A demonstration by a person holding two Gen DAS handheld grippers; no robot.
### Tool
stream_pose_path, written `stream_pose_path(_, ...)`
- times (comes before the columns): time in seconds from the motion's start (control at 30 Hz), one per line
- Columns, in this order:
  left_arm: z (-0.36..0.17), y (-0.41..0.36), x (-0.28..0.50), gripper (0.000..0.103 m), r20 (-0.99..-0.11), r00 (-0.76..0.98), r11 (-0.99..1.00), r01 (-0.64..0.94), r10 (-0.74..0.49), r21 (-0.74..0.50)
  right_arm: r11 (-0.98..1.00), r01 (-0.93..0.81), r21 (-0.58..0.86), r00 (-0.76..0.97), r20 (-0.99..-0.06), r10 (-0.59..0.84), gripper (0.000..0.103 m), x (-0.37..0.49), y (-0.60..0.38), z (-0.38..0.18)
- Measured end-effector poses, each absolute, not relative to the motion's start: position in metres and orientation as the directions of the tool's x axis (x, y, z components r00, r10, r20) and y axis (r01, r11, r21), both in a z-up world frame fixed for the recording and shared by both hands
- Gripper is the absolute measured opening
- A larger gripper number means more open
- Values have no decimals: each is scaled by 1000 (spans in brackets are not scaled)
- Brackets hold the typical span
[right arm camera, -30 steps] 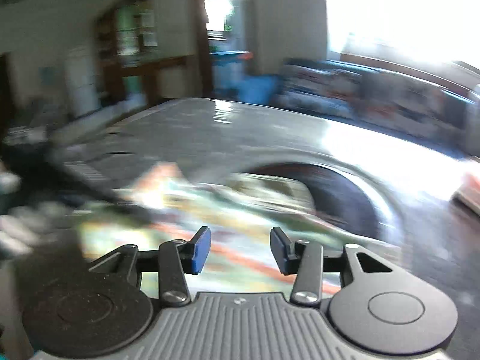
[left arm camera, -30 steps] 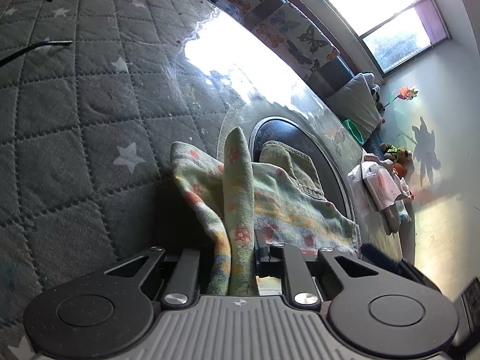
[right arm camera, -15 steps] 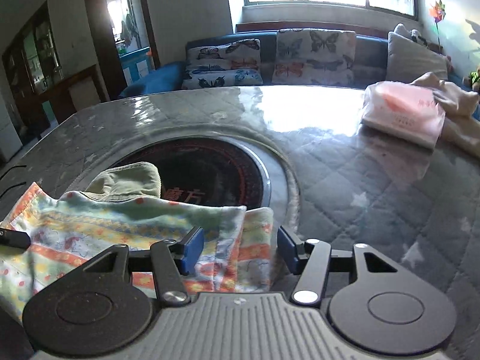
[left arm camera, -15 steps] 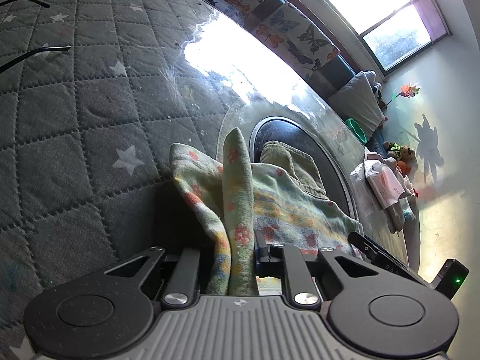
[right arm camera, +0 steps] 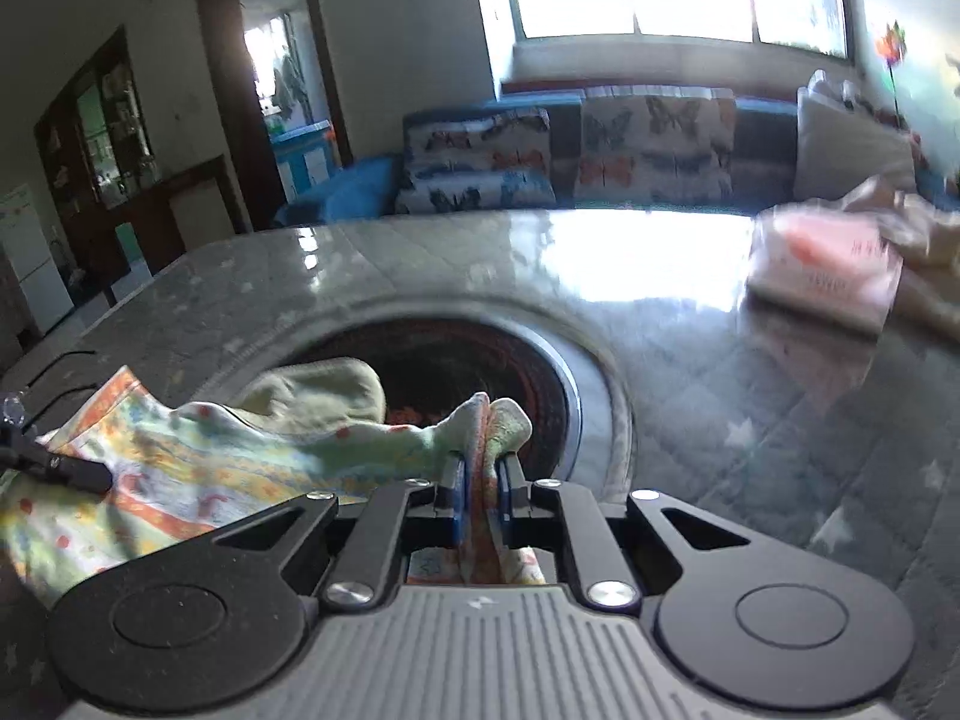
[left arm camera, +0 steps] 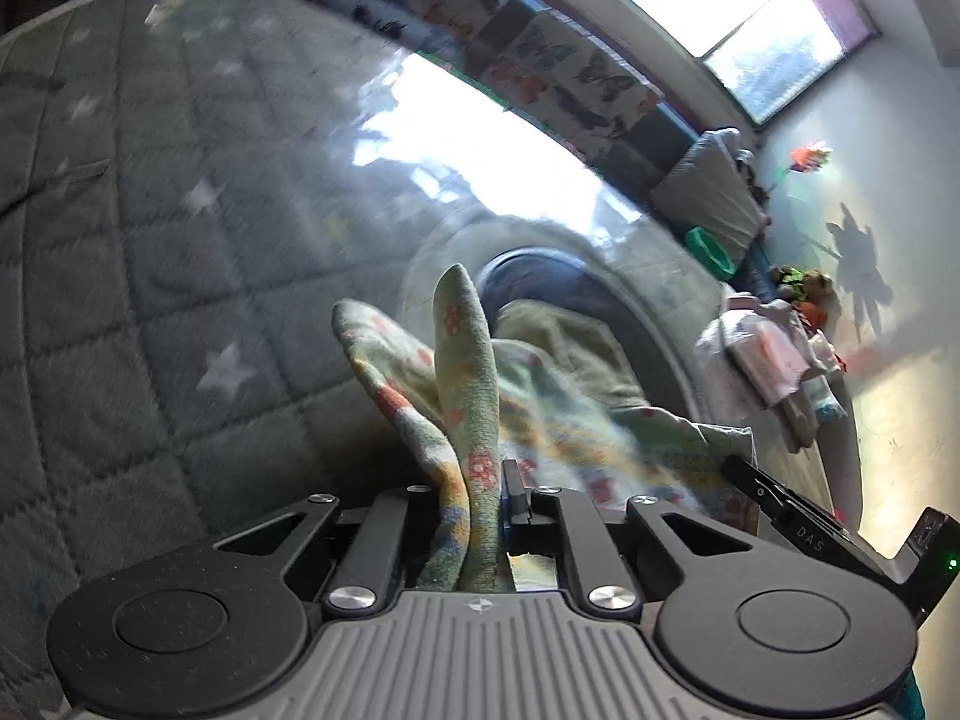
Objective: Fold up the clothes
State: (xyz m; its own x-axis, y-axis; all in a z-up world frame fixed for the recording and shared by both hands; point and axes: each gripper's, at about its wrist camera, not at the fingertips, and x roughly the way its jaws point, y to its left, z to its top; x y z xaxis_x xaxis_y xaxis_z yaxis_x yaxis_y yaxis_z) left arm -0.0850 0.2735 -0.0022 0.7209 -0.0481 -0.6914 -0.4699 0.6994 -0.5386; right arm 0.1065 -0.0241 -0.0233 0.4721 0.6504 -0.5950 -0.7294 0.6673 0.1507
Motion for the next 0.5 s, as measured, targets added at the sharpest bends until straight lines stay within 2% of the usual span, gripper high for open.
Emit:
stream_pose_path(0.23,36,241,-51,11,-656,751,787,-361,-73,-501,675,-732,92,545,-515,662,9,93,-55,19)
stream_pose_path(0.5,54,183,8,11,-643,751,849,-233,-152,-473,766,-642,11,678,-457,575,9,109,-119,56)
